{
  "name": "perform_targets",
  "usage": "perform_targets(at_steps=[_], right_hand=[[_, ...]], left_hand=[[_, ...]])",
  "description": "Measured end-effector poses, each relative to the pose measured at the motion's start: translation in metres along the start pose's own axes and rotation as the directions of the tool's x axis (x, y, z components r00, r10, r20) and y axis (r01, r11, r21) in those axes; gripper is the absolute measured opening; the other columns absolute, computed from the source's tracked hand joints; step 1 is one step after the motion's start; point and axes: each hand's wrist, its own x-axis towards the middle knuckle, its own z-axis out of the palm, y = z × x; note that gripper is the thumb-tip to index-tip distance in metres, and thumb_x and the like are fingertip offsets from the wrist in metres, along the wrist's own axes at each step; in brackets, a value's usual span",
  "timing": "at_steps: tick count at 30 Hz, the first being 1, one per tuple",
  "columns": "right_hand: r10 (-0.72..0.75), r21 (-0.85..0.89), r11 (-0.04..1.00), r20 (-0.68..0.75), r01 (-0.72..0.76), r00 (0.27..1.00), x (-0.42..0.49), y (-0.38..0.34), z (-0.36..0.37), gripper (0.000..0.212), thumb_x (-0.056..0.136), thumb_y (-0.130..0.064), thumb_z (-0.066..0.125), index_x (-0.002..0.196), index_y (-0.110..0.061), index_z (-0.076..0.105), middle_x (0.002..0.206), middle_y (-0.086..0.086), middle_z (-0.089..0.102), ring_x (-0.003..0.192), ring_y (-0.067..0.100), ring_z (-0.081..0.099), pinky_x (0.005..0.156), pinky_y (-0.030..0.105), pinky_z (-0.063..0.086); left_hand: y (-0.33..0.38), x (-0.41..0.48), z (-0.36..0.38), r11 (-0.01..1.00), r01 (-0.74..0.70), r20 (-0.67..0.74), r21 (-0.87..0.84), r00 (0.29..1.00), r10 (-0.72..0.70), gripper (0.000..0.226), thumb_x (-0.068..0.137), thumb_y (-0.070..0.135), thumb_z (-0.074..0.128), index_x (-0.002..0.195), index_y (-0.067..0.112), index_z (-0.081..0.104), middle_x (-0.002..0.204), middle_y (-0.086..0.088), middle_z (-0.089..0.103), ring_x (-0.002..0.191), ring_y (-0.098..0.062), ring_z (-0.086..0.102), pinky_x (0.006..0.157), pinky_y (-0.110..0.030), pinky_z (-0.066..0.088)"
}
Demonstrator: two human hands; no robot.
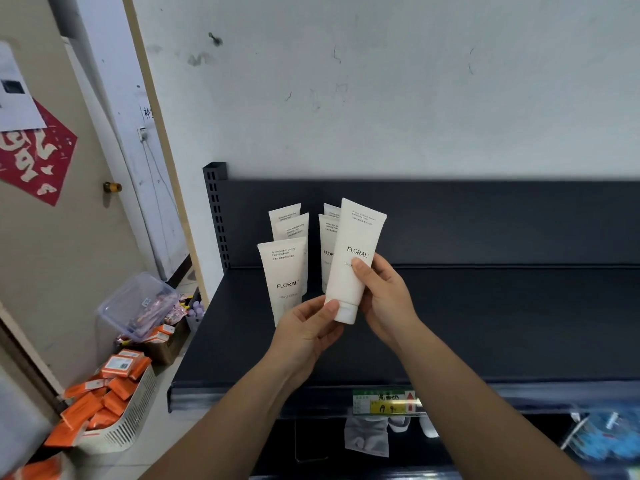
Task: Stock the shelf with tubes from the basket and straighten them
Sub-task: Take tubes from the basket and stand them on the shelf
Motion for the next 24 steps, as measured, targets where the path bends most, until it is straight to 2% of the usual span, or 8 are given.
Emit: perform_targets(at_steps=[5,9,11,14,17,20,21,24], right_hand=[[0.009,-0.041,0.999,0.007,-0.009,1.0,0.002,0.003,-0.005,0.03,0.094,-0.011,0.059,0.124,-0.01,0.059,0.118,0.006,0.07,0.107,0.022,0.068,0.084,0.038,0.058],[-0.018,-0.129,0.991,-0.009,0.017,1.0,0.004,0.007,-0.017,0.033,0.091,-0.009,0.064,0.123,-0.013,0.058,0.119,0.004,0.07,0.112,0.022,0.066,0.093,0.045,0.054],[-0.036,-0.185,0.982,-0.03,0.029,0.999,0.004,0.01,-0.024,0.034,0.09,-0.01,0.066,0.122,-0.016,0.059,0.118,0.001,0.071,0.113,0.021,0.065,0.094,0.045,0.053],[-0.034,-0.254,0.967,-0.024,0.027,0.999,0.003,0.02,-0.031,0.037,0.088,-0.007,0.068,0.121,-0.02,0.058,0.119,-0.002,0.07,0.114,0.018,0.065,0.096,0.045,0.052],[-0.033,-0.338,0.941,-0.029,0.022,0.999,0.0,0.032,-0.033,0.039,0.086,-0.005,0.07,0.12,-0.02,0.057,0.118,-0.003,0.07,0.112,0.014,0.065,0.098,0.043,0.052],[-0.034,-0.397,0.917,-0.001,0.031,0.999,0.001,0.039,-0.036,0.04,0.086,-0.008,0.071,0.121,-0.02,0.057,0.118,-0.003,0.07,0.111,0.013,0.065,0.098,0.042,0.053],[-0.037,-0.42,0.907,0.011,0.038,0.999,0.002,0.039,-0.037,0.04,0.086,-0.01,0.072,0.122,-0.021,0.057,0.118,-0.004,0.07,0.11,0.012,0.065,0.097,0.04,0.053],[-0.036,-0.502,0.863,0.054,0.058,0.998,0.005,0.038,-0.039,0.04,0.086,-0.012,0.072,0.119,-0.029,0.057,0.119,-0.008,0.068,0.111,0.008,0.063,0.092,0.031,0.054]], left_hand=[[0.0,-0.001,-0.004,0.998,0.032,-0.001,0.057,0.999,-0.032,0.048,0.078,0.015,0.072,0.12,0.004,0.053,0.112,-0.014,0.07,0.106,-0.028,0.068,0.09,-0.041,0.055],[0.012,-0.002,-0.025,0.912,-0.047,0.016,0.407,0.999,0.045,0.071,0.07,0.032,0.078,0.133,0.025,0.045,0.123,0.0,0.064,0.111,-0.016,0.064,0.092,-0.038,0.055],[0.021,-0.006,-0.036,0.875,-0.122,-0.006,0.468,0.99,0.141,0.051,0.078,0.024,0.075,0.126,0.019,0.058,0.118,0.0,0.067,0.105,-0.017,0.067,0.087,-0.035,0.057],[0.034,-0.014,-0.047,0.806,-0.256,-0.033,0.534,0.946,0.323,0.014,0.09,0.014,0.064,0.097,0.007,0.073,0.093,-0.004,0.075,0.079,-0.014,0.07,0.068,-0.023,0.058],[0.036,-0.017,-0.057,0.72,-0.351,-0.093,0.599,0.862,0.498,0.022,0.096,0.018,0.055,0.086,0.01,0.072,0.078,0.003,0.072,0.063,-0.003,0.061,0.057,-0.017,0.051],[0.034,-0.009,-0.067,0.646,-0.376,-0.151,0.664,0.779,0.608,0.014,0.096,0.022,0.054,0.097,0.028,0.066,0.088,0.015,0.068,0.073,0.005,0.059,0.065,-0.016,0.049],[0.033,-0.005,-0.069,0.629,-0.353,-0.141,0.693,0.789,0.599,0.014,0.093,0.024,0.059,0.106,0.03,0.062,0.097,0.016,0.064,0.081,0.006,0.059,0.07,-0.017,0.049],[0.028,0.012,-0.075,0.585,-0.237,-0.075,0.776,0.885,0.459,0.058,0.082,0.03,0.075,0.131,0.032,0.043,0.116,0.017,0.052,0.1,0.002,0.054,0.075,-0.015,0.043]])
